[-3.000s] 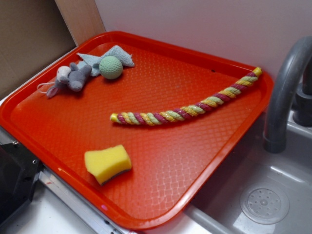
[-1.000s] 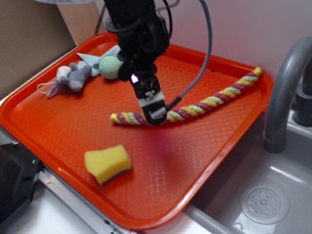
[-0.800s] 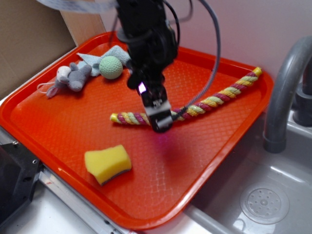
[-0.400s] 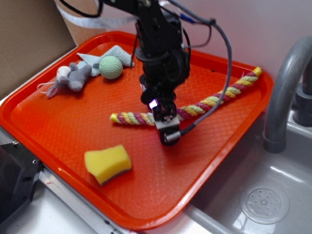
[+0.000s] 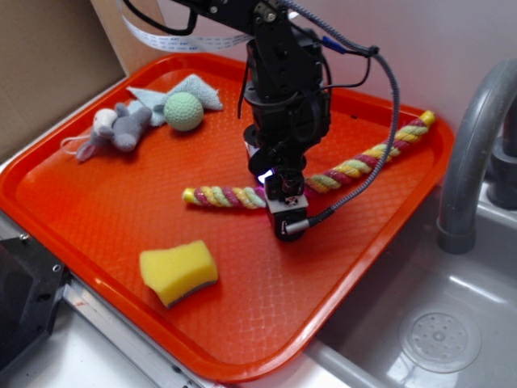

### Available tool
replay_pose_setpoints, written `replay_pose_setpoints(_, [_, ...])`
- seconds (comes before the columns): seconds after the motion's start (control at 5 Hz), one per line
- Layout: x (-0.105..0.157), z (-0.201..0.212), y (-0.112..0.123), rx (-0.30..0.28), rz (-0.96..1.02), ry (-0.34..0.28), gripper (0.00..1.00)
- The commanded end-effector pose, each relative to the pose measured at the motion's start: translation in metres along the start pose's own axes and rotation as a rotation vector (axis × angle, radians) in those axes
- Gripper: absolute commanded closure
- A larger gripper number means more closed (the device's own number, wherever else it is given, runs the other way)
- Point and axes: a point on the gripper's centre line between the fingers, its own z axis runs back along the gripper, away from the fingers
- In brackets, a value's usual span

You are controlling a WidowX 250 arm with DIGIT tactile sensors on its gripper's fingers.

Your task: Grab the multicolored rope.

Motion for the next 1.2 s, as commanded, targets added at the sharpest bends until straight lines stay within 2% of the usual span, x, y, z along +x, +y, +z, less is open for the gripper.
replay_pose_setpoints(0.0, [-0.005, 0.006, 0.0, -0.019, -0.016, -0.043, 1.0])
replay_pose_setpoints(0.2, [-0.012, 0.032, 0.012, 0.024, 0.065, -0.039, 1.0])
replay_pose_setpoints(0.4, [-0.035, 0.079, 0.044, -0.017, 0.304, -0.087, 1.0])
replay_pose_setpoints(0.6, [-0.065, 0.126, 0.062, 0.003, 0.465, -0.16, 1.0])
replay_pose_setpoints(1.0, [-0.114, 0.206, 0.075, 0.012, 0.638, -0.283, 1.0])
